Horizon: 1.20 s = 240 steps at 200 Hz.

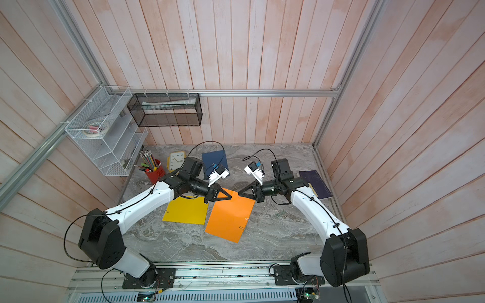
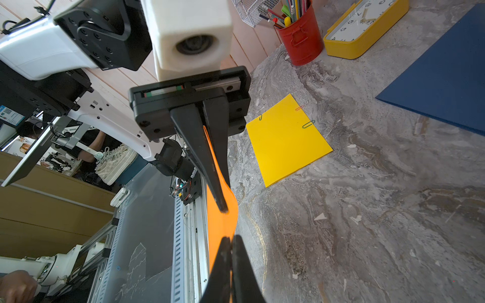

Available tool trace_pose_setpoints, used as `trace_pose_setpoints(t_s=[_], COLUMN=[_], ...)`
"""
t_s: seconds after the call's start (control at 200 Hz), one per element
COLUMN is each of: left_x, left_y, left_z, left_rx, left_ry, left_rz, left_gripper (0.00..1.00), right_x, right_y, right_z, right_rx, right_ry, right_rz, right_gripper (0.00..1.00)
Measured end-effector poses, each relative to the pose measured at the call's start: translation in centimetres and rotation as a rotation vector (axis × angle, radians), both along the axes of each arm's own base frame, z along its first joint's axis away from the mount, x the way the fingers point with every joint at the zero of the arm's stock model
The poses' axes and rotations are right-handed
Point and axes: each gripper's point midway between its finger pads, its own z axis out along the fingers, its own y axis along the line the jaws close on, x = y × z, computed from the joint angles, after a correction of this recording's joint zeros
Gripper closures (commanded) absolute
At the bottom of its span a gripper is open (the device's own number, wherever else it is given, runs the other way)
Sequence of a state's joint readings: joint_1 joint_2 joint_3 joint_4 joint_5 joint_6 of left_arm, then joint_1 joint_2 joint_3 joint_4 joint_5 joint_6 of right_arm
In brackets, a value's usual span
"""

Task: Unclip the paperclips from the documents
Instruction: Remove the paper clip from the document.

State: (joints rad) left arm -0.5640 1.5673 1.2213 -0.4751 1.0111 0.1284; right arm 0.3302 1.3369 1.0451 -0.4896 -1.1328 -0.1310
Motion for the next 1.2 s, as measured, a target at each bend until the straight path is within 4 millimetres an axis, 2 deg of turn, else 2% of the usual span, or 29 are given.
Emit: trace_pose_setpoints(t_s=[0.325,0.73,1.2], left_x=[0.06,0.15,0.12], left_y=[0.00,0.05,-0.04], left_z=[-0.11,-0.22,0.03], left_rx=[0.006,0.013,0.009], left_ry=[-0.002,-0.003,-0.016], left_rz=[0.005,0.011,0.011], left_gripper=[1.00,1.00,1.00], right_x=[0.08,0.11,0.40], right_y=[-0.16,-0.18,-0.44], right_z=[0.01,0.00,-0.15], right_rx=[0.001,0.000,0.003], right_ry=[-0.003,0.004,0.019], right_rz=[-0.006,-0.009,-0.027], right_gripper=[0.93,0.99,0.99])
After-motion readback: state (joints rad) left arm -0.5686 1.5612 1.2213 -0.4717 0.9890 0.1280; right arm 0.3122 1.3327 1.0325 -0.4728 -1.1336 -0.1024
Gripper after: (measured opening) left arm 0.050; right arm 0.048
